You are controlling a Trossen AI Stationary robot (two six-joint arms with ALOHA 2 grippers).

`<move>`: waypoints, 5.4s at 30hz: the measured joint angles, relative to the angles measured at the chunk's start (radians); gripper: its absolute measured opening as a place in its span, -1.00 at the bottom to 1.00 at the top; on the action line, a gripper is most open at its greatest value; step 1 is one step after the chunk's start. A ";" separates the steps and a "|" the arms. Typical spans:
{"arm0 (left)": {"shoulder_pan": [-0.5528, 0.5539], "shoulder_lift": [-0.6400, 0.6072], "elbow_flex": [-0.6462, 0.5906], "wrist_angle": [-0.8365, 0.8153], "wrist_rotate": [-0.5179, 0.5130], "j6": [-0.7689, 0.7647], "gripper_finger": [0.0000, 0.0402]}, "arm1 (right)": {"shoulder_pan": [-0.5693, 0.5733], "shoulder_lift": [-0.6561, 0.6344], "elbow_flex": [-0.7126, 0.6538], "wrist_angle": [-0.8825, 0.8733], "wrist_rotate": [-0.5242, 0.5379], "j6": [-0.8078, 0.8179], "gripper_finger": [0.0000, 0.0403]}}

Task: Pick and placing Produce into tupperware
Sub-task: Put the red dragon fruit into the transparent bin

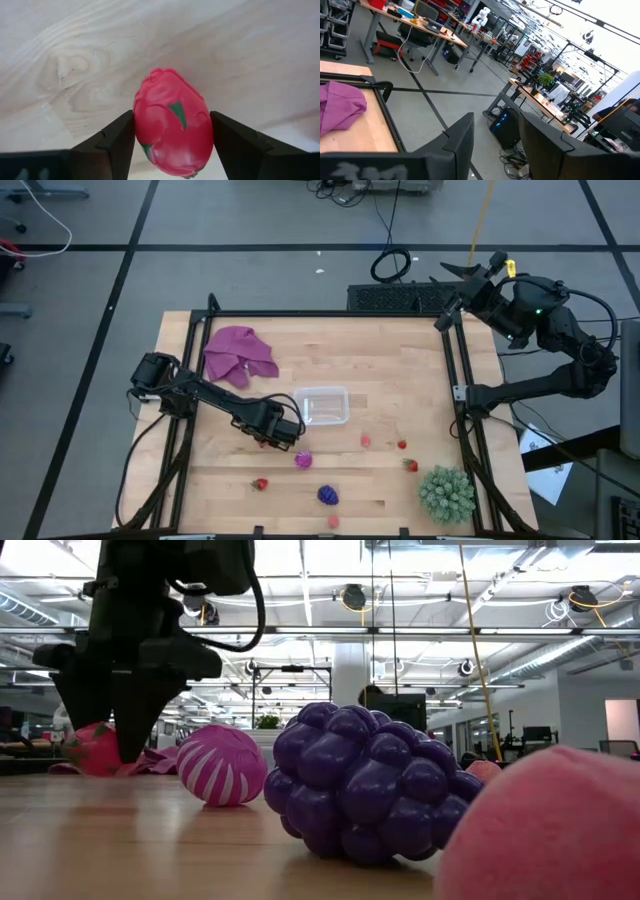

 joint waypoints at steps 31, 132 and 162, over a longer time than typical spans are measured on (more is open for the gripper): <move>0.215 -0.276 0.176 0.124 -0.050 0.350 0.18 | 0.000 0.009 0.000 0.046 0.000 -0.006 -0.26; 0.248 0.437 0.674 -0.227 -0.153 0.806 0.25 | 0.000 0.011 0.000 0.029 0.016 -0.008 -0.26; 0.248 0.437 0.674 -0.227 -0.153 0.791 0.43 | 0.000 0.011 0.000 0.030 0.015 -0.008 -0.26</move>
